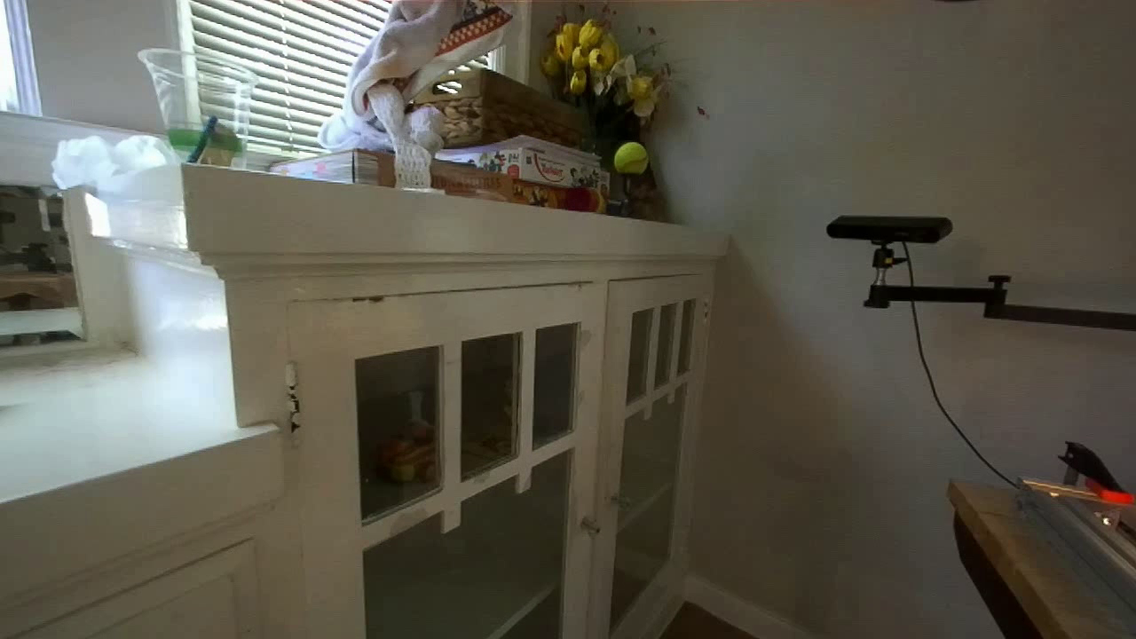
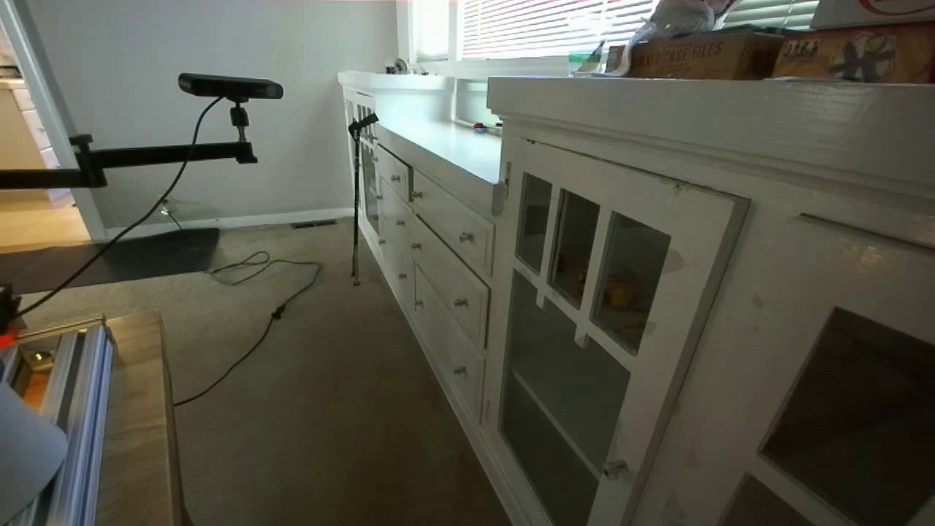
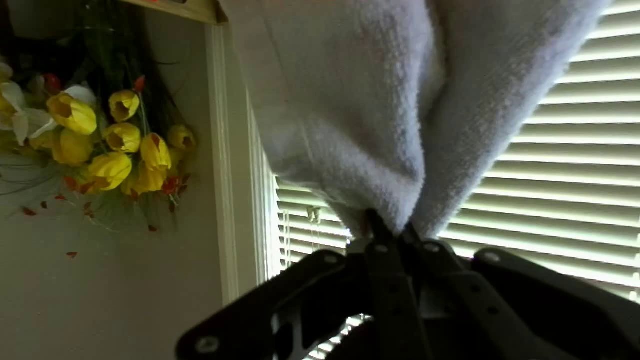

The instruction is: Move the towel to the right.

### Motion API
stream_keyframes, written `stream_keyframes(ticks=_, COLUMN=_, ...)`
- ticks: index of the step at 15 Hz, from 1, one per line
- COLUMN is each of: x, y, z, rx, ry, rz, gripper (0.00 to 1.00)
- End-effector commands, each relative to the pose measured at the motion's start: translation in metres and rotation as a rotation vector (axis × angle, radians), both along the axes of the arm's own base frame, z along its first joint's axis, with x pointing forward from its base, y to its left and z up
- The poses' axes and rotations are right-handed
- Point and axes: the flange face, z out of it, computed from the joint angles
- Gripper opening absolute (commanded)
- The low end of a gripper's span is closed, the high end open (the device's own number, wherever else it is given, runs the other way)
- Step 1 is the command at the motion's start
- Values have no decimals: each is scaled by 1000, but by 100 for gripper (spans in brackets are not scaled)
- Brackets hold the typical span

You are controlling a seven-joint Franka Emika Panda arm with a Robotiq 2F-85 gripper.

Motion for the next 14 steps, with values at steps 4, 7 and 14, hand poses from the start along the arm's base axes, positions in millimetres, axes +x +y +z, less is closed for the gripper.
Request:
stream_keyframes(ticks=4, x=5, y=-7, z=-9, rx=-40, ry=-45, rz=-76, gripper=2)
stream_keyframes(ticks=7, x=5, y=-14, z=-11, rx=-22, ry=-6, rz=-65, gripper=5)
stream_keyframes(ticks=14, x=5, y=-5, z=-17, rx=12, ry=107, rz=-25, gripper=1)
